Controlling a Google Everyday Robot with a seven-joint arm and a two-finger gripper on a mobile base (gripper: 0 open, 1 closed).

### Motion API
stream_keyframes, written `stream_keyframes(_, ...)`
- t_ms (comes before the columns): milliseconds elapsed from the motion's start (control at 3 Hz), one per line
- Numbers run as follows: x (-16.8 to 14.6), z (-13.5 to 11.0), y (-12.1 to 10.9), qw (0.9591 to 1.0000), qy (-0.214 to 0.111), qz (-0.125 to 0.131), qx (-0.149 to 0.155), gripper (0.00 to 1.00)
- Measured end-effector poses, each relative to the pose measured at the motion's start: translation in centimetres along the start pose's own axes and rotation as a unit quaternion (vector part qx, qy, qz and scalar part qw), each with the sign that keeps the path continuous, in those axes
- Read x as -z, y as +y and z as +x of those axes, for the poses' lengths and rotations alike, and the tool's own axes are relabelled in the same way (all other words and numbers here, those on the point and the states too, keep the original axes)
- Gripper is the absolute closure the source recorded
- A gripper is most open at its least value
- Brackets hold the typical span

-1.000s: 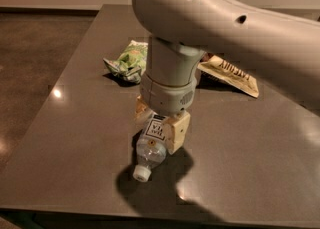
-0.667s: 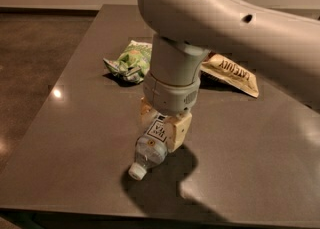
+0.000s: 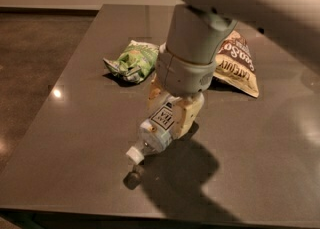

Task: Pick blue plastic bottle

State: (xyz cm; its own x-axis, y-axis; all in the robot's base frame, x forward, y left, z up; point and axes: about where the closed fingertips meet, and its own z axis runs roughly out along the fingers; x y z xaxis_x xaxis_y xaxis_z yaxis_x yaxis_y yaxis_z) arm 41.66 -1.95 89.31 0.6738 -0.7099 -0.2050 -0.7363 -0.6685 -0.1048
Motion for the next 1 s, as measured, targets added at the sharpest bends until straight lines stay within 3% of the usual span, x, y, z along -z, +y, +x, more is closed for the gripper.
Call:
stream_keyframes(333, 4.8, -0.3, -0.3, 0.9986, -0.036, 0.039, -0.002, 1.0)
stream_keyframes(667, 7.7, -0.6, -1.5, 0.9957, -0.055, 0.075, -0.002, 1.0)
stream_keyframes(1000, 7.8, -0.6, -1.6, 0.9956, -0.054, 0.077, -0.002, 1.0)
